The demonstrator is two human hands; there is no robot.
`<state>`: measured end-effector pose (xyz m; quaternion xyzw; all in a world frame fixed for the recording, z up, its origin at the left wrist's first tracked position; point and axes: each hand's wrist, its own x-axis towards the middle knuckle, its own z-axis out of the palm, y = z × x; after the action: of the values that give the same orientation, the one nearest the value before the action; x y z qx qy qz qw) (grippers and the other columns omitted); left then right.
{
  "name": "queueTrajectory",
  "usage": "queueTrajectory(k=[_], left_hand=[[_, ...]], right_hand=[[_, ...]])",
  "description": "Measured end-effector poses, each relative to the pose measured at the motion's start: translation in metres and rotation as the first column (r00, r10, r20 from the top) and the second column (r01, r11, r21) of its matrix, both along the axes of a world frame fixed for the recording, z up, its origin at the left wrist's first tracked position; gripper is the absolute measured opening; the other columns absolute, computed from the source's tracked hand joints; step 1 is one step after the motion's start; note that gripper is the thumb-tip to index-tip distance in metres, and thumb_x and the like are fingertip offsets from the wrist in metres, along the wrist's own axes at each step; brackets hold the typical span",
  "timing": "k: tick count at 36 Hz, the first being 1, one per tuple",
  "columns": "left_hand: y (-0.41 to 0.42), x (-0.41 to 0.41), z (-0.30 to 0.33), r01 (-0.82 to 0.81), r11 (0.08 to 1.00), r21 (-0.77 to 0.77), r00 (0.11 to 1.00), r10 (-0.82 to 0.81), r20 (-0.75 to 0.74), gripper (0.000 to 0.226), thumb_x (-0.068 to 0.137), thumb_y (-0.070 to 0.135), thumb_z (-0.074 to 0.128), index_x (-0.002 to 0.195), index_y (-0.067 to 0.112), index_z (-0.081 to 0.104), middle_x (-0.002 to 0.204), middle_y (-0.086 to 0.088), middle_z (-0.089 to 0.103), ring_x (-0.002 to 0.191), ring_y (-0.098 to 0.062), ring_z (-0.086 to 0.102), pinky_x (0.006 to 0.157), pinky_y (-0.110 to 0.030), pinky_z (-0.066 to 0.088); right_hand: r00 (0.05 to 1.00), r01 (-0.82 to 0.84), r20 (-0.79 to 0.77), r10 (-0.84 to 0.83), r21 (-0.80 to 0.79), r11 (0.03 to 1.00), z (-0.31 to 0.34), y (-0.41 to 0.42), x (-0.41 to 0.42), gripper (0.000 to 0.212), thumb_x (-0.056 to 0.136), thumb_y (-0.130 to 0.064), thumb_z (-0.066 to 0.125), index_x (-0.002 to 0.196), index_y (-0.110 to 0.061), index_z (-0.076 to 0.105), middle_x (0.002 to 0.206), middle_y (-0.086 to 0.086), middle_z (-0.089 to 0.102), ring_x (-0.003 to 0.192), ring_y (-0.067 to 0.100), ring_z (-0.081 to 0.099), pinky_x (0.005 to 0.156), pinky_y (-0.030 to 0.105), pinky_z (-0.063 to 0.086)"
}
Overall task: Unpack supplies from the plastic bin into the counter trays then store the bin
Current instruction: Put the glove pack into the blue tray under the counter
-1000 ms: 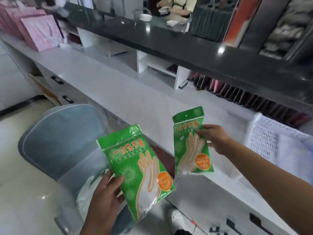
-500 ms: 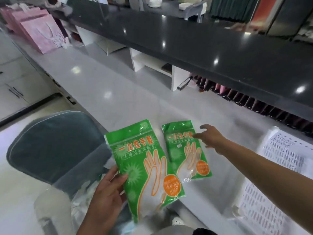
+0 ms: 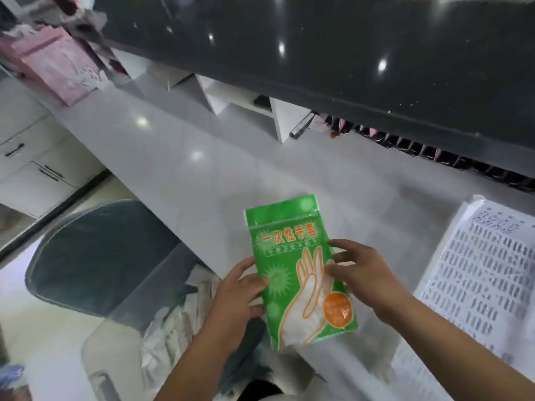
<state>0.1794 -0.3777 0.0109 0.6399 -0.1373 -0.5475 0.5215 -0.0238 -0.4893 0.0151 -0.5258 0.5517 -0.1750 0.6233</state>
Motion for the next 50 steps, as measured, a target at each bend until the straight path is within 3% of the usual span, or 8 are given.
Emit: queueTrajectory(k=[6,12,20,24,27,29,35,50], left_hand=[[-0.034,0.003,-0.023,0.002,0.998,0.060,0.994,-0.009,0.109,0.041,0.083,-0.008,0.068,0.115,0.016,0.069,0.101,-0.025,0.069,0.089,-0.038,0.073,0.075,-0.050,0.061],[-0.055,0.008,-0.039,0.040,0.997,0.070,0.987,-0.050,0.154,0.042,0.083,-0.007,0.068,0.111,0.023,0.069,0.098,-0.018,0.071,0.084,-0.032,0.074,0.060,-0.033,0.059],[-0.050,0.019,-0.057,0.049,0.997,0.062,0.994,-0.055,0.095,0.040,0.084,-0.008,0.065,0.114,0.018,0.066,0.074,0.000,0.072,0.080,-0.023,0.076,0.065,-0.038,0.062],[-0.054,0.030,-0.058,0.091,0.991,0.097,0.961,-0.113,0.251,0.044,0.088,0.000,0.065,0.127,0.018,0.056,0.114,-0.006,0.061,0.090,-0.022,0.067,0.075,-0.040,0.061],[-0.058,0.041,-0.052,0.255,0.967,0.029,0.723,-0.210,0.658,0.049,0.090,0.014,0.065,0.137,0.023,0.051,0.135,0.000,0.053,0.110,-0.013,0.058,0.088,-0.017,0.049],[-0.065,0.048,-0.050,0.431,0.902,-0.012,0.490,-0.223,0.843,0.054,0.092,0.020,0.063,0.144,0.020,0.047,0.147,-0.004,0.047,0.133,-0.020,0.045,0.110,-0.030,0.039],[-0.099,0.048,-0.065,0.640,0.644,0.418,-0.102,-0.468,0.878,0.061,0.101,0.052,0.030,0.158,0.035,0.013,0.168,-0.001,0.004,0.154,-0.026,0.001,0.123,-0.046,-0.002],[-0.101,0.052,-0.102,0.659,0.600,0.454,-0.127,-0.507,0.853,0.064,0.100,0.057,0.016,0.158,0.037,-0.003,0.168,0.005,0.000,0.155,-0.022,-0.005,0.122,-0.052,-0.004]], right_hand=[[0.993,-0.052,-0.113,0.043,-0.072,0.996,-0.013,-0.023,0.009,0.059,0.080,-0.011,0.075,0.135,-0.021,0.056,0.106,0.003,0.066,0.086,0.020,0.070,0.074,0.041,0.060],[0.952,-0.151,-0.286,0.109,-0.130,0.980,-0.017,-0.029,0.024,0.079,0.078,-0.021,0.079,0.147,-0.023,0.042,0.137,0.008,0.057,0.112,0.028,0.062,0.095,0.045,0.053],[0.829,-0.302,-0.530,0.179,-0.155,0.941,-0.026,-0.015,0.039,0.087,0.076,-0.032,0.079,0.150,-0.025,0.035,0.142,0.007,0.050,0.120,0.027,0.054,0.097,0.033,0.045],[0.737,-0.397,-0.655,0.167,-0.219,0.892,-0.027,-0.008,0.045,0.083,0.082,-0.037,0.069,0.153,-0.030,0.027,0.162,0.005,0.021,0.141,0.031,0.029,0.113,0.044,0.033],[0.681,-0.504,-0.721,0.124,-0.339,0.794,-0.023,-0.001,0.051,0.080,0.088,-0.050,0.057,0.155,-0.035,0.017,0.165,0.003,0.006,0.150,0.028,0.008,0.118,0.048,0.019],[0.647,-0.572,-0.754,0.112,-0.384,0.725,-0.023,0.006,0.058,0.079,0.089,-0.062,0.045,0.156,-0.037,0.012,0.166,0.002,-0.001,0.151,0.027,-0.002,0.119,0.049,0.009],[0.500,-0.657,-0.847,0.180,-0.235,0.717,-0.049,0.028,0.077,0.084,0.083,-0.077,0.012,0.153,-0.038,-0.012,0.163,-0.004,-0.022,0.148,0.022,-0.025,0.118,0.055,-0.011],[0.603,-0.567,-0.795,0.070,-0.365,0.739,-0.095,0.038,0.079,0.078,0.087,-0.080,0.014,0.149,-0.047,-0.019,0.162,-0.012,-0.021,0.147,0.016,-0.027,0.120,0.054,-0.006]])
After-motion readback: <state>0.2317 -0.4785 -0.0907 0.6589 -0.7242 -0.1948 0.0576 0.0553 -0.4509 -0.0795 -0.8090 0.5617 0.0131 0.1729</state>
